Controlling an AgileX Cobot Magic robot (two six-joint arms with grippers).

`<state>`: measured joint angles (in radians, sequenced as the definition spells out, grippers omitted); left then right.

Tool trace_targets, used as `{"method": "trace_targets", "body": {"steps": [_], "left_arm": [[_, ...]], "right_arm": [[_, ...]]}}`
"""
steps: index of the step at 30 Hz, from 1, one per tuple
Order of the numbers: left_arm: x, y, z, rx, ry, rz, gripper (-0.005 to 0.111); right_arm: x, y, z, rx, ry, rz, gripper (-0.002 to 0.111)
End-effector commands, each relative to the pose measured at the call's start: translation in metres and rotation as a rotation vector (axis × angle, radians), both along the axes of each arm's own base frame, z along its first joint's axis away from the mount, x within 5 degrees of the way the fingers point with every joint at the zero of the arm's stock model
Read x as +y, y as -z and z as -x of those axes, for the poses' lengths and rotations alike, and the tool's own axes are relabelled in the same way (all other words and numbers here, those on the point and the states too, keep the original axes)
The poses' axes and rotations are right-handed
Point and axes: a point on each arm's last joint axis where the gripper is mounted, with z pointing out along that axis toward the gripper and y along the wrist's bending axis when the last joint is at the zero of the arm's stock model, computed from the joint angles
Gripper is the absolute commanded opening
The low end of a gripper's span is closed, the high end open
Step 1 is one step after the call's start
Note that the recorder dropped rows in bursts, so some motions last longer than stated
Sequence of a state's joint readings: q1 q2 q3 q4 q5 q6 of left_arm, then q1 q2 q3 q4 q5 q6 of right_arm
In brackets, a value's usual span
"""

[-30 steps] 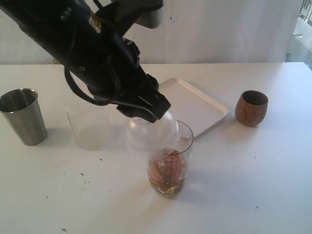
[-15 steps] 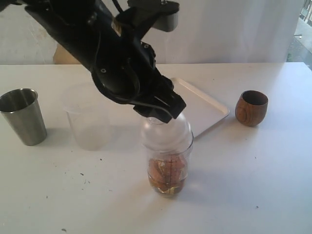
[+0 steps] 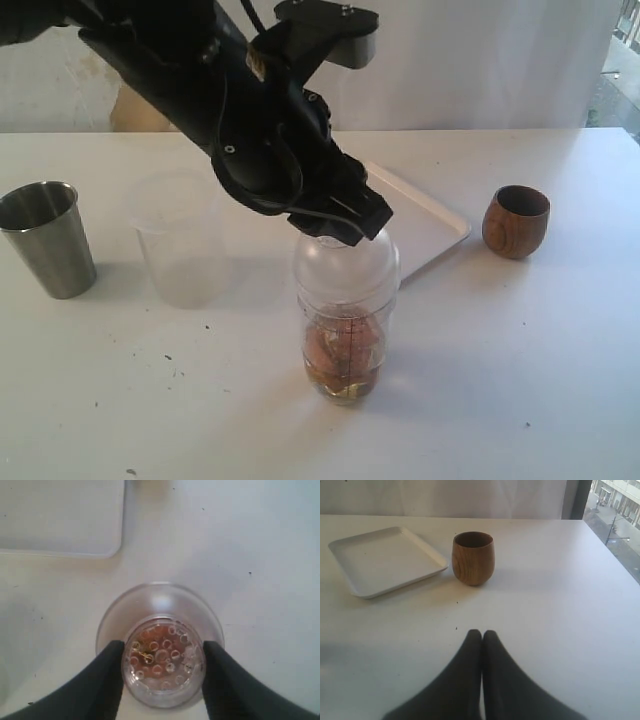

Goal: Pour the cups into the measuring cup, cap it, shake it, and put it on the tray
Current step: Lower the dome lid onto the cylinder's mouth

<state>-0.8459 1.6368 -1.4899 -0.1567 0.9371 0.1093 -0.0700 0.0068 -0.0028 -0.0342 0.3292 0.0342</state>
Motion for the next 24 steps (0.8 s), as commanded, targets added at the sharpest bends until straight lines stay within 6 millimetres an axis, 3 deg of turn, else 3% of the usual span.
{"method": "trace_targets", "body": {"steps": [1,8,13,15,24], "left_arm": [[-0.0062,0.0089,-0.0017,0.019,0.027,-0.021,0.000],[-0.0107,0.0156,-0.0040,0.014,0.065,-0.028,0.003],[-0.0110,0.0153,-0.0044,0.009,0.064,-0.023,0.049],[-0.0110,0.0152,-0.0047,0.004,0.067,-0.024,0.057],[-0.0098,0.0079,-0.0037,-0.025,0.072,0.001,0.060]], "right_arm": [[0.0002,-0.0001,0.0002,-0.011,-0.007,0.009,0.000],[0.0002,-0.0001,0.0002,-0.011,-0.007,0.009,0.000],[0.0002,-0.0001,0.0002,-0.011,-0.007,0.009,0.000],[0.0002,-0.0001,0.0002,-0.011,-0.007,0.009,0.000],[0.0002,-0.0001,0.0002,-0.011,-0.007,0.009,0.000]]}}
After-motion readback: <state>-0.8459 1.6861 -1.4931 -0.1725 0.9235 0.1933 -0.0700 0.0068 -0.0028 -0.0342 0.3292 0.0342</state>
